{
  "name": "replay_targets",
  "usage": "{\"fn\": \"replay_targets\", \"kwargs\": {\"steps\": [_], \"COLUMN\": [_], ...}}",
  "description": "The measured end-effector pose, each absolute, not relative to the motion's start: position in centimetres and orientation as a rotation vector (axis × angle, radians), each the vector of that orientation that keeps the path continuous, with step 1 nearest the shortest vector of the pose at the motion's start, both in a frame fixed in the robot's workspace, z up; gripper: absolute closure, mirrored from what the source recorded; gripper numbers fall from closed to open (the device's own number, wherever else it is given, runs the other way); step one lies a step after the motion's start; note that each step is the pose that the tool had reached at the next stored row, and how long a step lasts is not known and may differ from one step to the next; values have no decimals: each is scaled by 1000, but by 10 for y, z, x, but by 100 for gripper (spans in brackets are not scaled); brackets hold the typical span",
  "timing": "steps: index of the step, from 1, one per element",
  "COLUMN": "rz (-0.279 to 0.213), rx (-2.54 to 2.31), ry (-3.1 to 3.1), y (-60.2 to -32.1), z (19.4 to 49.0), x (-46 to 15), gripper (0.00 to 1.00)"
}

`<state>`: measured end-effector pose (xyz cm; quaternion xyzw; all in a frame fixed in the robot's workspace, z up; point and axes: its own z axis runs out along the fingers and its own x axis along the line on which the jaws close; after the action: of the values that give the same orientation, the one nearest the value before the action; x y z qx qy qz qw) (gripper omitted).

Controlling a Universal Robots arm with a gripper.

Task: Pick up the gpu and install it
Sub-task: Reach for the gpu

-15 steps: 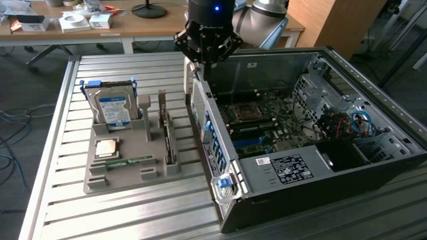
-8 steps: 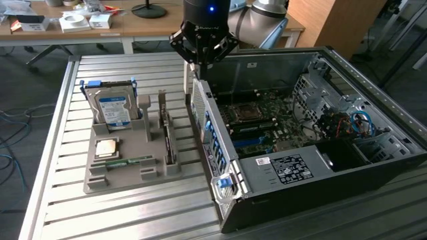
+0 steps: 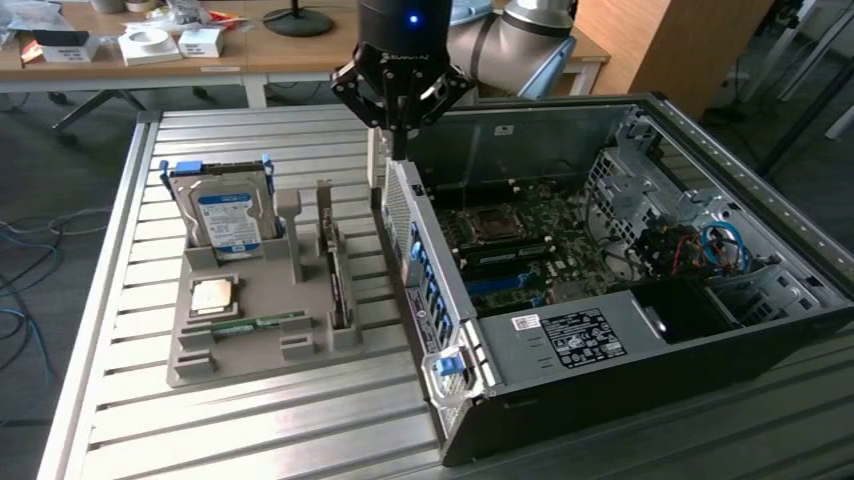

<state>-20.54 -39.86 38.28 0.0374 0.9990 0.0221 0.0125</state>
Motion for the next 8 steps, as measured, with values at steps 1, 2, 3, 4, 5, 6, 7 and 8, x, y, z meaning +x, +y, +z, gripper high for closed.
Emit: {"fn": "replay_targets", "kwargs": {"steps": [1, 2, 3, 4, 5, 6, 7, 8], "rz": [69, 69, 69, 69, 69, 69, 69, 69], "rx": [117, 117, 117, 117, 117, 117, 117, 117], "ry": [3114, 3114, 3114, 3114, 3114, 3114, 3114, 3114], "y": [-399, -399, -399, -399, -399, -399, -399, -399], "z": [383, 383, 382, 382, 382, 382, 382, 382], "x": [-206, -207, -208, -209, -210, -211, -212, -213], "gripper": [89, 89, 89, 89, 89, 89, 89, 89]}}
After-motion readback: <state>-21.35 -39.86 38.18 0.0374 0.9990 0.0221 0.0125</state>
